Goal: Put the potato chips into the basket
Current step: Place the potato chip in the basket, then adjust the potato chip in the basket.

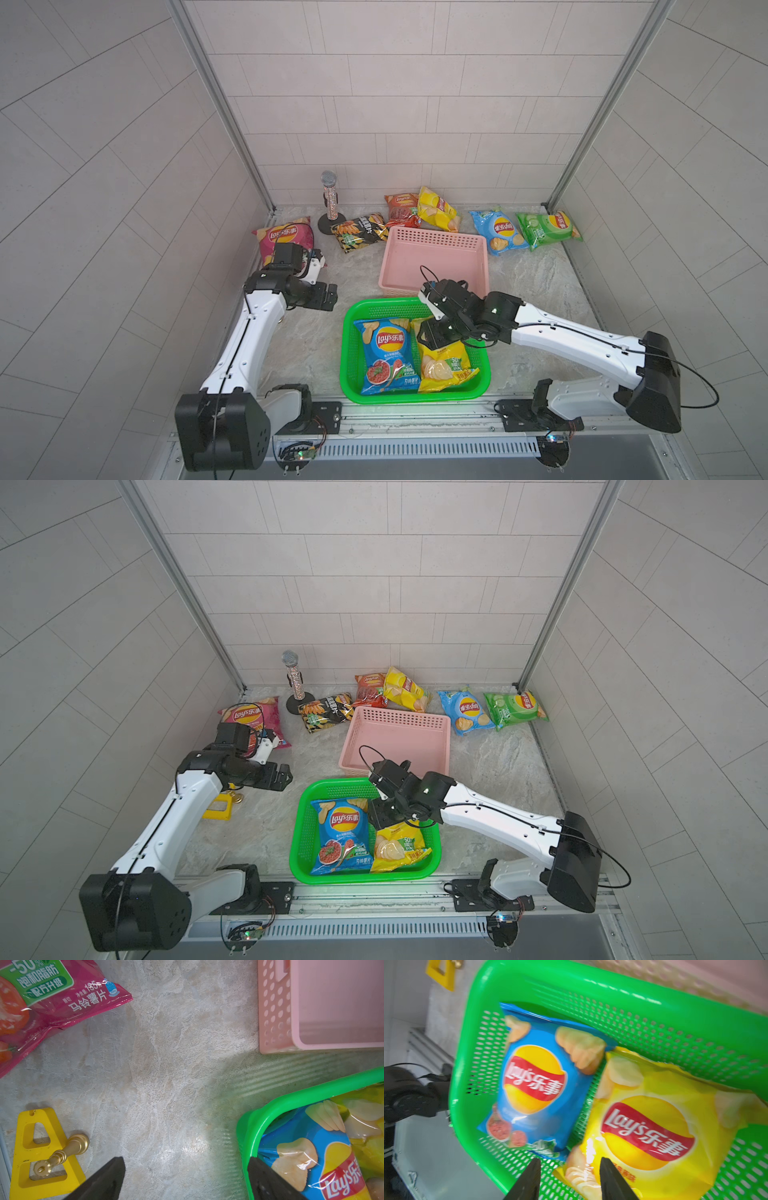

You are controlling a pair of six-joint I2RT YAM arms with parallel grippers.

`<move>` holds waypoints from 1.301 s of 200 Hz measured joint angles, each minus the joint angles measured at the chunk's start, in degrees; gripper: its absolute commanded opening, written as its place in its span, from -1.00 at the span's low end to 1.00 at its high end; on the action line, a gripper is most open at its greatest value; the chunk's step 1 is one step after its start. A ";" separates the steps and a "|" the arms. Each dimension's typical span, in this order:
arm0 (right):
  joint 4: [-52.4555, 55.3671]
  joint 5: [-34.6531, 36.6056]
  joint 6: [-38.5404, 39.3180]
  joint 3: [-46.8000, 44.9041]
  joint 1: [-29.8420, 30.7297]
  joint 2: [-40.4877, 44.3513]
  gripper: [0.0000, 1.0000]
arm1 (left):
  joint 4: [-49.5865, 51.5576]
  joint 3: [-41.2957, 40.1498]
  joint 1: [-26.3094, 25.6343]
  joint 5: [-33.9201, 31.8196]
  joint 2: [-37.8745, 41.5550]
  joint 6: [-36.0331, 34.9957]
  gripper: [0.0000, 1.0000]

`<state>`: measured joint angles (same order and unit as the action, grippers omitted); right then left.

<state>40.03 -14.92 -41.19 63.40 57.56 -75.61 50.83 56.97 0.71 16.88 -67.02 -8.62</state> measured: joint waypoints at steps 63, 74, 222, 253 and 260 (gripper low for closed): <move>-6.40 -6.08 1.36 6.99 9.22 -16.94 0.00 | -0.02 0.00 0.00 -0.07 0.11 0.02 1.00; -6.93 -6.60 1.79 7.43 9.49 -19.65 0.00 | -0.02 0.00 0.00 -0.09 0.24 0.00 1.00; -3.10 -5.25 5.25 11.17 5.33 -14.08 0.23 | -0.04 0.00 0.00 -0.20 0.55 0.02 1.00; -3.17 -5.11 5.40 9.64 -3.58 -4.59 0.25 | -0.07 0.00 0.00 -0.28 0.55 0.02 1.00; -3.17 -5.14 5.29 8.70 -6.99 -2.45 0.25 | -0.09 0.00 0.00 -0.31 0.55 0.02 1.00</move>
<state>36.86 -20.05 -35.90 72.10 50.57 -78.06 50.74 56.97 0.71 16.58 -66.48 -8.60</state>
